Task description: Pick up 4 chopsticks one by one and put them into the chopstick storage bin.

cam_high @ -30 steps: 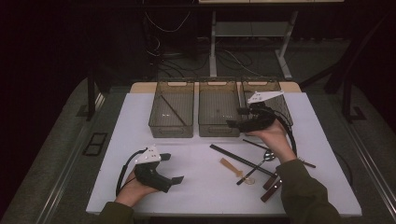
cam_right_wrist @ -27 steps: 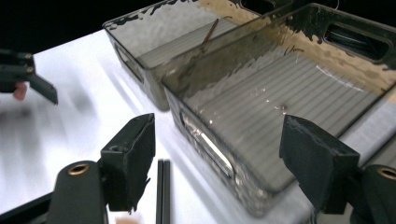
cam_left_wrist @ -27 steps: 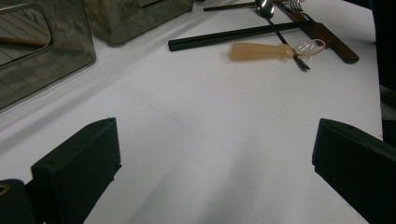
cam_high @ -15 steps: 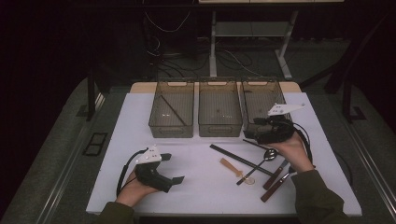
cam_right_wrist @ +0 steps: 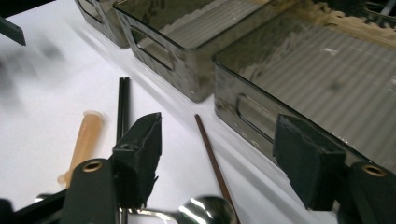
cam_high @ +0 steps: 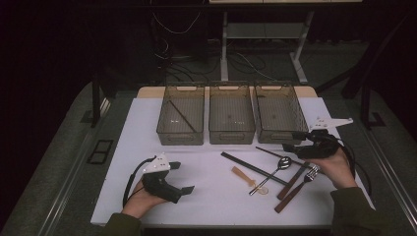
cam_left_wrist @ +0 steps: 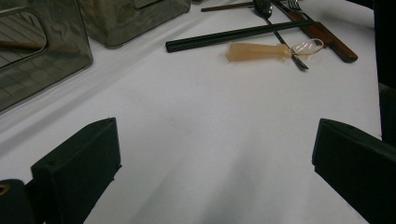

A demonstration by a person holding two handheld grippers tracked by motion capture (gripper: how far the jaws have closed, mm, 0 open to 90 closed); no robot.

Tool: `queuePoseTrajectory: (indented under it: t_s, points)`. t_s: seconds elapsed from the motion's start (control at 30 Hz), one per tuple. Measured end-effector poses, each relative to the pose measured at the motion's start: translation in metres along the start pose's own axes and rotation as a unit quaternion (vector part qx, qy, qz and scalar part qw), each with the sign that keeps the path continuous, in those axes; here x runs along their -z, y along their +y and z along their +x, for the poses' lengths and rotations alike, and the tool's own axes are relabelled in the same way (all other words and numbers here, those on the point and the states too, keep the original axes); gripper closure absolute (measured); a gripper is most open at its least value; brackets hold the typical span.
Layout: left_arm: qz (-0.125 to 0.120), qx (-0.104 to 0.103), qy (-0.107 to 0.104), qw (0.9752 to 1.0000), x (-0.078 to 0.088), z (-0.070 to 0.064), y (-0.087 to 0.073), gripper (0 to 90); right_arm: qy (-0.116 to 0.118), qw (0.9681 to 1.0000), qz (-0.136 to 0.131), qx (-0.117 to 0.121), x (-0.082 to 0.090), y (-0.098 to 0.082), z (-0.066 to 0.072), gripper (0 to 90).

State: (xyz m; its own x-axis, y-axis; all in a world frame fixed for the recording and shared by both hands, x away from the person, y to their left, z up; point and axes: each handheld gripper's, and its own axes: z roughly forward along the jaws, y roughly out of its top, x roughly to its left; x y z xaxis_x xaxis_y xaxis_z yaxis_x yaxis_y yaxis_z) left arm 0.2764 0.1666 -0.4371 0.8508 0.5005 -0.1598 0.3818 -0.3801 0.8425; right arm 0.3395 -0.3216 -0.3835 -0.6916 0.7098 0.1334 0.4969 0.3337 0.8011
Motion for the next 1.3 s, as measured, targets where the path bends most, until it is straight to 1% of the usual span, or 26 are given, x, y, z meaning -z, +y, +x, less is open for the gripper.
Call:
queuePoseTrajectory:
  t_s: [0.1,0.23,0.3,0.37,0.43,0.53,0.6,0.73,0.77,0.9,1.07,1.17,1.3]
  points:
    - [-0.001,-0.002,-0.003,1.0,-0.001,-0.001,0.0,0.8,-0.005,1.0,0.002,-0.004,0.008,-0.006,-0.005,36.2]
    - [0.009,-0.01,-0.001,0.9999,-0.002,-0.001,0.0,0.8,-0.006,0.9999,0.004,-0.01,0.015,-0.015,-0.011,40.6]
    - [0.009,-0.008,-0.001,0.9999,-0.002,0.001,0.0,0.8,-0.006,0.9999,0.008,-0.012,0.017,-0.02,-0.013,42.9]
    - [0.01,-0.013,0.0,0.9999,-0.003,0.002,0.0,0.8,-0.004,0.9998,0.015,-0.015,0.018,-0.025,-0.015,44.3]
    - [0.008,-0.012,0.001,0.9999,-0.004,0.003,0.0,0.8,-0.002,0.9998,0.017,-0.013,0.019,-0.029,-0.016,46.0]
    - [0.005,-0.011,-0.003,0.9999,-0.004,0.004,0.0,0.8,-0.001,0.9995,0.029,-0.011,0.022,-0.034,-0.017,49.1]
    - [0.004,-0.008,-0.001,1.0,-0.004,0.003,-0.001,0.8,-0.001,0.9994,0.032,-0.01,0.025,-0.038,-0.018,52.2]
    - [0.009,-0.013,-0.001,0.9999,-0.003,-0.001,-0.002,0.8,0.001,0.9988,0.048,-0.009,0.029,-0.047,-0.021,58.5]
    - [0.011,-0.016,0.0,0.9998,-0.003,-0.001,-0.002,0.8,-0.002,0.9987,0.051,-0.006,0.029,-0.049,-0.023,59.8]
    - [0.012,-0.017,0.005,0.9998,-0.004,-0.002,-0.001,0.8,-0.009,0.9979,0.064,-0.001,0.026,-0.055,-0.028,64.6]
    - [0.016,-0.019,0.011,0.9996,-0.004,-0.004,-0.001,0.8,0.006,0.9961,0.088,0.007,0.018,-0.059,-0.031,69.7]
    - [0.016,-0.018,0.009,0.9997,-0.004,-0.003,-0.001,0.8,0.004,0.9952,0.096,0.014,0.014,-0.059,-0.031,72.1]
    - [0.016,-0.019,0.006,0.9997,-0.005,-0.002,-0.001,0.8,0.004,0.994,0.108,0.015,0.008,-0.06,-0.033,73.8]
